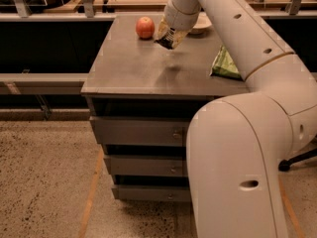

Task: Move rxbar chocolate near apple

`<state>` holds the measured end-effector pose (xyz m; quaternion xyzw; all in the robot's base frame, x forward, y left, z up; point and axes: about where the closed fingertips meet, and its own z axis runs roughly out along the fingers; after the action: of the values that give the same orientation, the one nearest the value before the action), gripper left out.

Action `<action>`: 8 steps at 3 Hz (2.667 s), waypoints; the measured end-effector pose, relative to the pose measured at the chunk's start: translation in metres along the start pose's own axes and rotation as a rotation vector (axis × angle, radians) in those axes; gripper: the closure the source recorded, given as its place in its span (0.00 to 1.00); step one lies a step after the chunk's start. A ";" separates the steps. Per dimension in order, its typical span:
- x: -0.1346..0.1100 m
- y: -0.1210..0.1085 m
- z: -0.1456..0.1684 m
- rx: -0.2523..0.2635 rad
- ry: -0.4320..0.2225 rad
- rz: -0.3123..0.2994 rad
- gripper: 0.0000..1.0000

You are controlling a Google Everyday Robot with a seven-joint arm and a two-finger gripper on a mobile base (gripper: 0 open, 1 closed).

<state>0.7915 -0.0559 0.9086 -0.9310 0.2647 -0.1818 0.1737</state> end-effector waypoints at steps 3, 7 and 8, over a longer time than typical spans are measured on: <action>0.009 -0.056 0.057 0.165 -0.020 -0.039 1.00; 0.016 -0.059 0.091 0.169 -0.036 0.028 0.06; 0.029 -0.056 0.071 0.215 -0.013 0.050 0.00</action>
Offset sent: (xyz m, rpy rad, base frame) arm 0.0843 0.0483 0.0042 0.1759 -0.1635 0.0593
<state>0.8695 -0.0111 0.8774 -0.9012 0.2659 -0.1985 0.2787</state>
